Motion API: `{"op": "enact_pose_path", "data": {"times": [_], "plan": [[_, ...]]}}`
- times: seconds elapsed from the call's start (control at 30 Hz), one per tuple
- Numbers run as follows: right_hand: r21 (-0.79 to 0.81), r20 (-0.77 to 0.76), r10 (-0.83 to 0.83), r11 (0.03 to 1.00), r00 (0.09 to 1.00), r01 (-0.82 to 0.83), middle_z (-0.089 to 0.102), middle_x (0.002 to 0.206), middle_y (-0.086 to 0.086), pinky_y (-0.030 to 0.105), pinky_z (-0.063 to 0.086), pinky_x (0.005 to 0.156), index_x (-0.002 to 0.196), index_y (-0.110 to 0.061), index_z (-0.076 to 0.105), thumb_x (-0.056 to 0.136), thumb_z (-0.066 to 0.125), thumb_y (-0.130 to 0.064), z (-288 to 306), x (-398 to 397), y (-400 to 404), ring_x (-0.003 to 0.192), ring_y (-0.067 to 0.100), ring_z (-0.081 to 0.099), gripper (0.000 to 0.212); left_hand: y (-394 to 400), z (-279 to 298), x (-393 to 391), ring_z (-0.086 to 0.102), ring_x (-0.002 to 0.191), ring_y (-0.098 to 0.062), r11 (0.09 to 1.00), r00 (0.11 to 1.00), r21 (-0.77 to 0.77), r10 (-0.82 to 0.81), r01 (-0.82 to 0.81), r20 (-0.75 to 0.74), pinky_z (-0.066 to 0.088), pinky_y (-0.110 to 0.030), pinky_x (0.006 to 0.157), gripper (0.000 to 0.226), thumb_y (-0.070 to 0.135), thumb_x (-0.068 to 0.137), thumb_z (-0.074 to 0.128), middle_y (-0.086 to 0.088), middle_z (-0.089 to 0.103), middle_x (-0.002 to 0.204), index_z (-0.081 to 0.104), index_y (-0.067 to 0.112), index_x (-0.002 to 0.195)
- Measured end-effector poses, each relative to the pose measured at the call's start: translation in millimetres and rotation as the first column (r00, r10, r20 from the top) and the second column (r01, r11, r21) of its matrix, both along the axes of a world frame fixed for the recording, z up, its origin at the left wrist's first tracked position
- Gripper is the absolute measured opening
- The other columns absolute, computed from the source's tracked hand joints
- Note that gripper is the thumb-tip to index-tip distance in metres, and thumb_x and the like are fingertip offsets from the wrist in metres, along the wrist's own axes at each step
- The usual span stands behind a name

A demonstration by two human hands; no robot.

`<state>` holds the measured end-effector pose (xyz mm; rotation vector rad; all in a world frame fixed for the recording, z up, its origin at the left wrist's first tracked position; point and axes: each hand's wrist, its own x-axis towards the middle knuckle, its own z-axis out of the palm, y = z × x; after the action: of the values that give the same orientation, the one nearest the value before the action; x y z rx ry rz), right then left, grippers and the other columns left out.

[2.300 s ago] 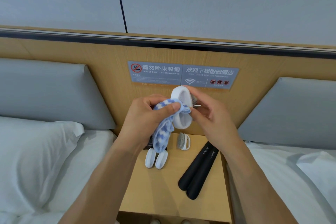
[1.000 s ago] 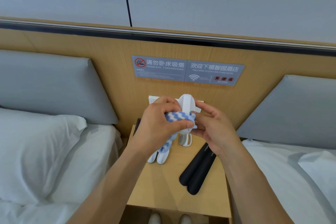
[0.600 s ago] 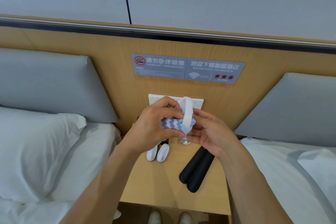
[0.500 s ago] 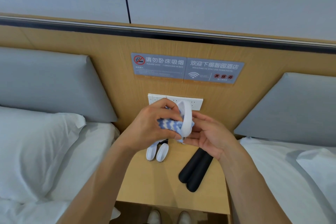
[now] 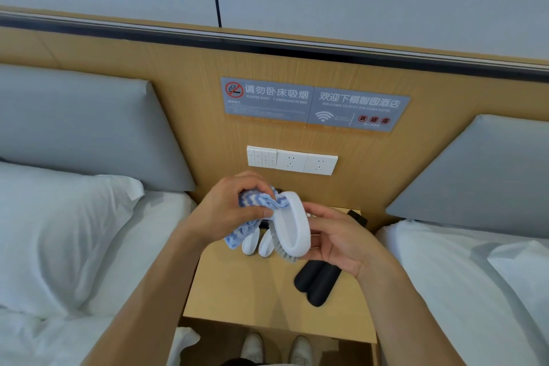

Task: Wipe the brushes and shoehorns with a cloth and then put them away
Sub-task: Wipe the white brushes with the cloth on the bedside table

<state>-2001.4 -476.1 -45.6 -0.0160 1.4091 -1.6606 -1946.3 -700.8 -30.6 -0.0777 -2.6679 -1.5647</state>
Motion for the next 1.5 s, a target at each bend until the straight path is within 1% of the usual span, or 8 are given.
{"op": "enact_pose_path", "data": {"times": [0.17, 0.3, 0.67, 0.83, 0.97, 1.2, 1.37, 1.5], "plan": [[-0.007, 0.018, -0.054, 0.999, 0.998, 0.054, 0.076, 0.106, 0.007, 0.043, 0.059, 0.076, 0.116, -0.030, 0.073, 0.084, 0.070, -0.017, -13.7, 3.0, -6.8, 0.090, 0.024, 0.074, 0.035, -2.3, -19.3, 4.0, 0.065, 0.084, -0.002, 0.969, 0.970, 0.040, 0.243, -0.242, -0.008, 0.050, -0.010, 0.069, 0.023, 0.016, 0.079, 0.080, 0.013, 0.067, 0.095, 0.067, 0.031, 0.091], [0.025, 0.064, -0.136, 0.991, 0.989, 0.135, 0.077, 0.103, 0.005, 0.045, 0.059, 0.078, 0.116, -0.034, 0.072, 0.090, 0.068, -0.006, -36.9, 7.3, -10.2, 0.097, 0.029, 0.074, 0.039, -6.0, -38.4, 9.2, 0.071, 0.082, -0.009, 0.867, 0.899, 0.238, 0.428, -0.437, 0.092, 0.059, -0.027, 0.071, 0.019, 0.015, 0.083, 0.076, 0.006, 0.073, 0.091, 0.069, 0.023, 0.099], [0.370, 0.256, -0.343, 0.899, 0.904, 0.237, 0.076, 0.103, 0.008, 0.028, 0.054, 0.072, 0.112, -0.010, 0.069, 0.089, 0.073, -0.010, -147.8, 43.0, -26.6, 0.093, 0.020, 0.068, 0.023, -12.8, -116.2, 37.5, 0.068, 0.093, -0.007, 0.641, 0.703, 0.290, 0.633, -0.711, 0.324, 0.057, -0.021, 0.073, 0.036, 0.023, 0.085, 0.075, 0.010, 0.066, 0.107, 0.054, 0.022, 0.114], [0.438, 0.314, -0.338, 0.881, 0.887, 0.181, 0.071, 0.113, 0.016, 0.033, 0.057, 0.074, 0.116, -0.004, 0.064, 0.089, 0.071, -0.002, -199.8, 55.3, -47.6, 0.097, 0.027, 0.069, 0.028, -21.4, -159.4, 54.8, 0.067, 0.098, -0.011, 0.618, 0.642, 0.219, 0.627, -0.755, 0.441, 0.055, -0.021, 0.074, 0.034, 0.030, 0.088, 0.071, 0.007, 0.065, 0.112, 0.053, 0.023, 0.116], [0.521, 0.283, -0.334, 0.840, 0.899, 0.149, 0.071, 0.094, 0.010, 0.029, 0.060, 0.068, 0.102, -0.008, 0.067, 0.088, 0.072, -0.002, -241.3, 59.4, -68.5, 0.076, 0.019, 0.068, 0.016, -27.8, -185.2, 66.6, 0.068, 0.093, -0.006, 0.639, 0.629, 0.158, 0.627, -0.753, 0.459, 0.054, -0.011, 0.064, 0.034, 0.033, 0.089, 0.069, 0.008, 0.066, 0.109, 0.054, 0.020, 0.116], [0.663, 0.184, -0.290, 0.742, 0.939, 0.099, 0.063, 0.073, 0.010, 0.029, 0.037, 0.054, 0.079, -0.014, 0.064, 0.084, 0.078, -0.007, -309.8, 59.8, -84.2, 0.059, 0.019, 0.050, 0.016, -32.9, -228.2, 79.6, 0.071, 0.091, -0.010, 0.642, 0.606, 0.133, 0.605, -0.755, 0.516, 0.060, -0.031, 0.077, 0.027, 0.024, 0.089, 0.070, 0.001, 0.069, 0.105, 0.057, 0.015, 0.110], [0.672, 0.103, -0.234, 0.733, 0.967, 0.106, 0.073, 0.085, 0.015, 0.022, 0.046, 0.045, 0.075, -0.016, 0.067, 0.081, 0.081, -0.009, -338.3, 58.7, -100.6, 0.061, 0.020, 0.069, 0.017, -29.6, -244.8, 75.0, 0.068, 0.081, 0.004, 0.669, 0.618, 0.101, 0.603, -0.736, 0.505, 0.052, -0.011, 0.060, 0.020, 0.021, 0.087, 0.072, 0.009, 0.067, 0.094, 0.054, 0.029, 0.094], [0.676, -0.008, -0.125, 0.730, 0.992, 0.098, 0.076, 0.095, 0.015, 0.046, 0.061, 0.082, 0.075, -0.018, 0.069, 0.080, 0.082, -0.012, -356.7, 57.3, -112.0, 0.086, 0.032, 0.074, 0.016, -28.8, -254.6, 71.4, 0.068, 0.082, 0.003, 0.686, 0.621, 0.073, 0.601, -0.724, 0.502, 0.053, -0.012, 0.061, 0.022, 0.023, 0.087, 0.072, 0.009, 0.066, 0.096, 0.056, 0.020, 0.101]]}}
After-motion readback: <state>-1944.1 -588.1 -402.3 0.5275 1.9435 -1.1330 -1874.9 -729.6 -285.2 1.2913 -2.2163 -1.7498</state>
